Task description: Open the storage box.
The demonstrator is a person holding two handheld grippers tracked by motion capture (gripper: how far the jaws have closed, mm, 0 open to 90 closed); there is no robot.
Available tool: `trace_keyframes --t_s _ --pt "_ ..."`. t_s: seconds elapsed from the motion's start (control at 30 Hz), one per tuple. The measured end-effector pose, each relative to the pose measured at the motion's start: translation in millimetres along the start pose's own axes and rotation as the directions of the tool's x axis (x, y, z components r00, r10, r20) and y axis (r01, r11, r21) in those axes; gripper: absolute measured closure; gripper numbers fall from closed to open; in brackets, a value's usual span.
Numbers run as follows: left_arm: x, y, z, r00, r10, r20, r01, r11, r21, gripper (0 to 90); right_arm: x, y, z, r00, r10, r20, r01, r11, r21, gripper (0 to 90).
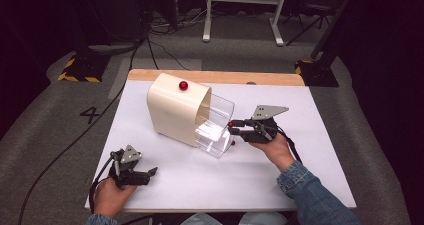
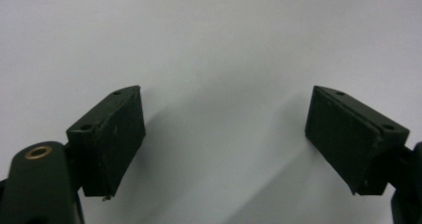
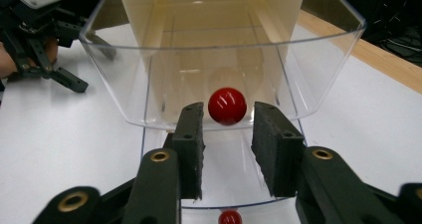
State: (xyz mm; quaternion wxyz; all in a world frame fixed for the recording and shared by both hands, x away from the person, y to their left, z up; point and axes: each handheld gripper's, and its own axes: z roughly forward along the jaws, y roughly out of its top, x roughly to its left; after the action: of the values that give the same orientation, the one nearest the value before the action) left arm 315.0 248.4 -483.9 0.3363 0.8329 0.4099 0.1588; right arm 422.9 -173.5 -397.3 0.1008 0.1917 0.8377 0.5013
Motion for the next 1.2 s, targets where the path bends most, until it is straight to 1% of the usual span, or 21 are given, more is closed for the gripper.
trace_keyframes --t_s 0.07,0.2,0.37,0.47,0.6,0.67,0.73,0.87,1.0,1.1,1.2 --pt "0.0 -0.1 0.0 1.0000 0.002 0.000 -0.002 1.0000 0.000 16.0 -0.1 -1.9 0.5 1.0000 -0.003 0.002 0.002 1.000 0.007 61.6" --pt "-0.3 -0.2 -0.1 1.0000 0.002 -0.001 -0.002 1.0000 0.000 16.0 -1.4 -4.5 -2.0 0.9999 0.010 -0.003 -0.010 1.000 0.022 58.9" --pt "-0.3 -0.3 -0.1 1.0000 0.002 -0.001 -0.002 1.0000 -0.001 16.0 -2.5 -7.6 -12.0 0.9999 0.011 0.003 -0.012 0.999 0.035 57.1" --pt "-0.4 -0.3 -0.1 1.0000 0.003 -0.002 -0.003 1.0000 -0.001 16.0 -2.5 -12.2 -23.9 0.9996 0.005 0.029 -0.006 1.000 0.028 56.1" --pt "-0.4 -0.3 -0.1 1.0000 0.004 -0.003 -0.004 1.0000 -0.002 16.0 -4.9 -20.1 -41.4 0.9985 0.024 0.049 -0.026 0.999 0.040 54.3" --pt "-0.4 -0.3 -0.1 1.0000 0.003 -0.003 -0.003 1.0000 -0.002 16.0 -5.2 -24.4 -50.0 0.9976 0.020 0.066 -0.022 0.999 0.034 54.1" --pt "-0.4 -0.3 -0.1 1.0000 0.003 -0.003 -0.003 1.0000 -0.002 16.0 -5.8 -30.5 -60.0 0.9964 0.028 0.080 -0.031 0.999 0.036 53.3" --pt "-0.3 -0.3 -0.1 1.0000 0.004 -0.002 -0.004 1.0000 0.000 16.0 -7.7 -42.4 -74.6 0.9931 0.039 0.111 -0.044 0.998 0.039 51.0" --pt "-0.4 -0.2 -0.1 1.0000 0.002 -0.001 -0.002 1.0000 0.000 16.0 -10.0 -58.2 -89.0 0.9878 0.061 0.143 -0.069 0.996 0.050 49.4" --pt "-0.3 -0.1 0.0 1.0000 0.001 -0.001 -0.001 1.0000 0.000 16.0 -12.8 -69.9 -99.3 0.9820 0.092 0.165 -0.101 0.993 0.052 47.5" --pt "-0.3 -0.1 -0.1 1.0000 0.000 0.000 0.000 1.0000 0.001 16.0 -17.0 -82.3 -110.0 0.9741 0.134 0.182 -0.147 0.987 0.059 45.3"
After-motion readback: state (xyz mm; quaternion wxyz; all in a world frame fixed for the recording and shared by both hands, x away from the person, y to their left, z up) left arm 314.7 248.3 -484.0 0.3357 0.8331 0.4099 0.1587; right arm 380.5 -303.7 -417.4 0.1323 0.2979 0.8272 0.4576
